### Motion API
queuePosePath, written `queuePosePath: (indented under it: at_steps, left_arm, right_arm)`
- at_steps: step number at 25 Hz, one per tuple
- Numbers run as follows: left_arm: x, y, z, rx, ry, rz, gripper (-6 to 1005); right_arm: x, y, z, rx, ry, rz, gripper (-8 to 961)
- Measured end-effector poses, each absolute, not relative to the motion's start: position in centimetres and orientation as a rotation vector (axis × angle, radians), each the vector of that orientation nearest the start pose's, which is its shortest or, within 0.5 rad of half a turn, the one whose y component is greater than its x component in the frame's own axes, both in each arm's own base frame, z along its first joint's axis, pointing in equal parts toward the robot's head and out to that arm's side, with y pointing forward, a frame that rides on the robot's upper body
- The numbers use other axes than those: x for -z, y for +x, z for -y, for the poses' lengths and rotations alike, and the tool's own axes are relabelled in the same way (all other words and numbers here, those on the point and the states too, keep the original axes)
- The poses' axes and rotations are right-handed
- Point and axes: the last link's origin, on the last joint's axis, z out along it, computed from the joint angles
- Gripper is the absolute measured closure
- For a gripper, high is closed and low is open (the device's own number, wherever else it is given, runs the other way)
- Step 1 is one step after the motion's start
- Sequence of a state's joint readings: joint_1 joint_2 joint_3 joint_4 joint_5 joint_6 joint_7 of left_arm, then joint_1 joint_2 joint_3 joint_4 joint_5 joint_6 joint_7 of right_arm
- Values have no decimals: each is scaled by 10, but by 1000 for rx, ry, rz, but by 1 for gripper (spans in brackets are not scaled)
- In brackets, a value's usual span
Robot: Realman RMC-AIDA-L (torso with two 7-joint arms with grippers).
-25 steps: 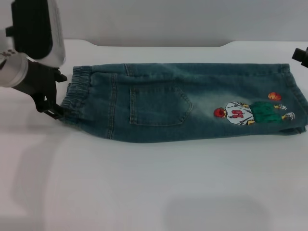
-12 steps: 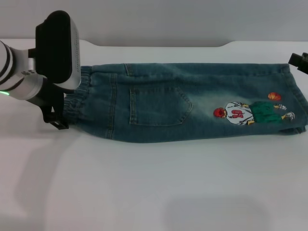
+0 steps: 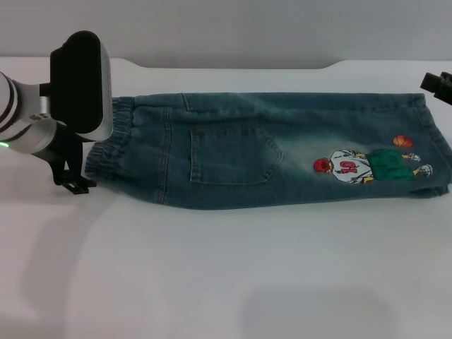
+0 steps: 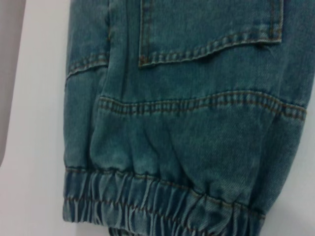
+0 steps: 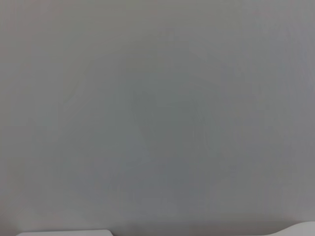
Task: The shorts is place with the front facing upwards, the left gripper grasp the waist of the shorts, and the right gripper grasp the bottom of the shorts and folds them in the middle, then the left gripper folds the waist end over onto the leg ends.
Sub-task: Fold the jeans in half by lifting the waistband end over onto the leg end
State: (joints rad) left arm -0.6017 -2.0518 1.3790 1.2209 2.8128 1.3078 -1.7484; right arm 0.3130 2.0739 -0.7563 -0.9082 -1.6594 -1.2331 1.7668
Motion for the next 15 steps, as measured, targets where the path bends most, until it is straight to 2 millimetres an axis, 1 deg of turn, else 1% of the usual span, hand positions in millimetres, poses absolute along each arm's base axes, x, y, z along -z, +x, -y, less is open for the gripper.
queuePosePath:
  at_steps: [10, 15]
  left_arm:
    - [-18, -230, -391, -906, -2589, -170, 195]
    - [-14, -231, -388, -914, -2597, -181, 196]
  right_arm:
    - [-80, 303, -345, -862, -2065, -1029, 509]
    - [-78, 304, -345, -864, -2065, -1037, 509]
